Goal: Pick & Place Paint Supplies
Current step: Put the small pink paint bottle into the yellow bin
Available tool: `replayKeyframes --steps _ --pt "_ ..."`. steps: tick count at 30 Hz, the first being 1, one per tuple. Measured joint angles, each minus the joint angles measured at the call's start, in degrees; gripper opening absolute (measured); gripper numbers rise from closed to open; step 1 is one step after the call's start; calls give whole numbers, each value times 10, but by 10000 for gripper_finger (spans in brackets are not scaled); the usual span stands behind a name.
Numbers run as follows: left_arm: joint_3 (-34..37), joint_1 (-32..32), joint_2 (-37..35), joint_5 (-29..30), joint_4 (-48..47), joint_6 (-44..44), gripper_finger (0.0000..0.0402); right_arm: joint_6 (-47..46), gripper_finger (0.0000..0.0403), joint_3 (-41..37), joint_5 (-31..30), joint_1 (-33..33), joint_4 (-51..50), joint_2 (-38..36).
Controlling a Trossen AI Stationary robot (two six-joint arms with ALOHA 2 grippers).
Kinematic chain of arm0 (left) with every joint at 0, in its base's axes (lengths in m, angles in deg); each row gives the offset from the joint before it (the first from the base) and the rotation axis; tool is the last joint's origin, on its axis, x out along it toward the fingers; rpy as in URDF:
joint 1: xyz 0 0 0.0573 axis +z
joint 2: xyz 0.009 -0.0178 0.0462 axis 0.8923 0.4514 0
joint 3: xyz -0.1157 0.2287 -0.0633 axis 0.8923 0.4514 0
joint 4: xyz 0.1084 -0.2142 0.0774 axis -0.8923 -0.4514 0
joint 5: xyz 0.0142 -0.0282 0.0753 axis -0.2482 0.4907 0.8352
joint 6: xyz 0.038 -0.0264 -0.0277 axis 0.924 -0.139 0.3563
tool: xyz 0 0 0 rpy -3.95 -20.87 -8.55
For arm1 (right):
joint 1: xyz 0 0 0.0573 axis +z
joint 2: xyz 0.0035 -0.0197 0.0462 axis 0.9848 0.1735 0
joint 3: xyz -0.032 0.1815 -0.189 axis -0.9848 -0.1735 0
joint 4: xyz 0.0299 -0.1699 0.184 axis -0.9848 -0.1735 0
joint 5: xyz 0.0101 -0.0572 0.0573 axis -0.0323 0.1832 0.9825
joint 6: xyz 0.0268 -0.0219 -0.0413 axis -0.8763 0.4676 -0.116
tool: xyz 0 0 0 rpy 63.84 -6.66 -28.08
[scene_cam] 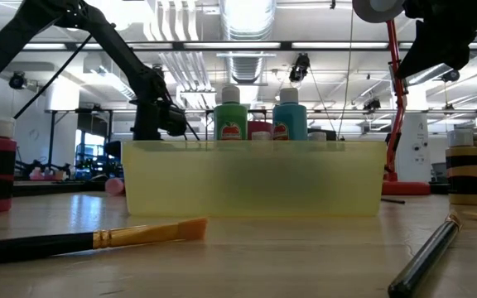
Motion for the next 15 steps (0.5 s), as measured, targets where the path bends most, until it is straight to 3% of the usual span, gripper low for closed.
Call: replayKeyframes --steps 8,15 --pt "0 0 0 -2 -9 6 116 0 8 0 0 0 0 0" --pt "0 0 0 -7 -12 8 159 0 8 0 0 0 0 0"
